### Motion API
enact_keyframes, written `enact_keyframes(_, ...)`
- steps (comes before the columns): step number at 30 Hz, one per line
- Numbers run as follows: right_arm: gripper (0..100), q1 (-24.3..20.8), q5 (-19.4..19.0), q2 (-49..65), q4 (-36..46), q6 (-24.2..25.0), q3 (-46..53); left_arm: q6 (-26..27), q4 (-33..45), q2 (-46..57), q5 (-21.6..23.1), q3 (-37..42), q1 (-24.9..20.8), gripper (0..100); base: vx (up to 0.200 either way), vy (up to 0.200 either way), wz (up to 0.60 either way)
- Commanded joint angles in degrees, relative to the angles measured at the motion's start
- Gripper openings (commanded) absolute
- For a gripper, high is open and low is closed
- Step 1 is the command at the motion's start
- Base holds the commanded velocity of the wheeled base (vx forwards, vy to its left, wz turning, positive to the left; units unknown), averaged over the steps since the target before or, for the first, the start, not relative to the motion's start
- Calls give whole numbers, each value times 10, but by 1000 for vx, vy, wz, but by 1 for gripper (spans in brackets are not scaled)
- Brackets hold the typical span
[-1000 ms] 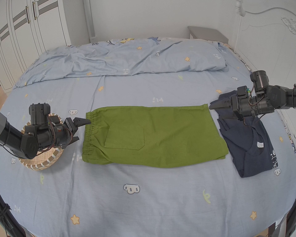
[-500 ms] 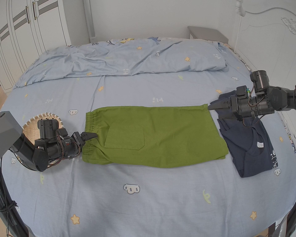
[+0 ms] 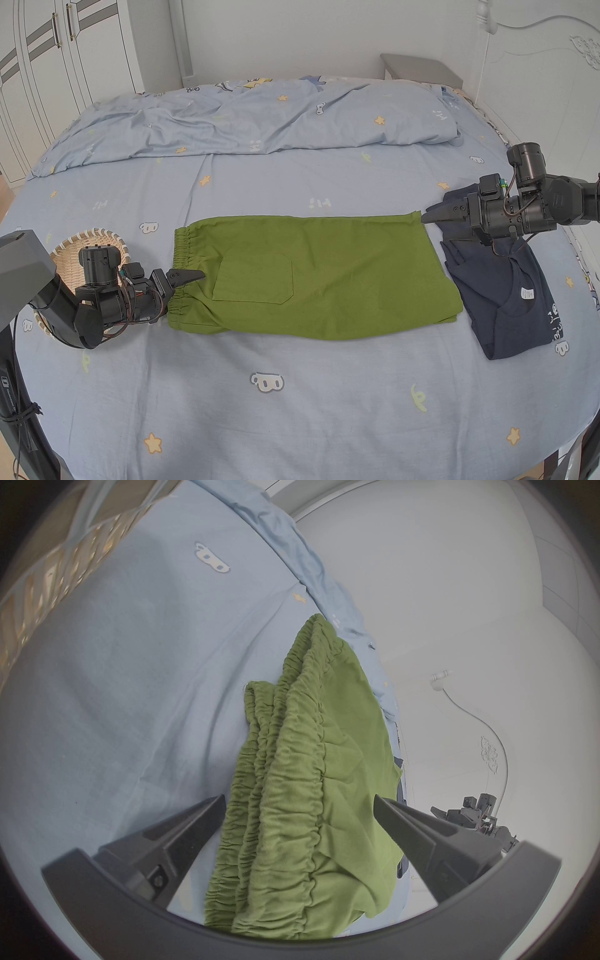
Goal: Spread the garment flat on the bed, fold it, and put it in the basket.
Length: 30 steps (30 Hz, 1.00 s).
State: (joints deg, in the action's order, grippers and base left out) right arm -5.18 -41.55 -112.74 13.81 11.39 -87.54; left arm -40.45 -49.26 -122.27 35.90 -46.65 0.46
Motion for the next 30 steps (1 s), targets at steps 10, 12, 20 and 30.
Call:
enact_keyframes(10, 100, 0, 1, 0, 0, 0, 4, -35, 9, -31, 1, -38, 0, 0, 0, 0, 0)
enact_keyframes(12, 100, 0, 1, 0, 0, 0, 7, -41, 9, -30, 2, -40, 1, 0, 0, 0, 0)
enact_keyframes(20, 100, 10, 4, 2, 2, -1, 60, -62, 13, -5, 34, -36, 6, 0, 0, 0, 0)
enact_keyframes(30, 100, 44, 17, -7, 17, -43, 125, -82, 58, 60, 43, -41, 22, 0, 0, 0, 0)
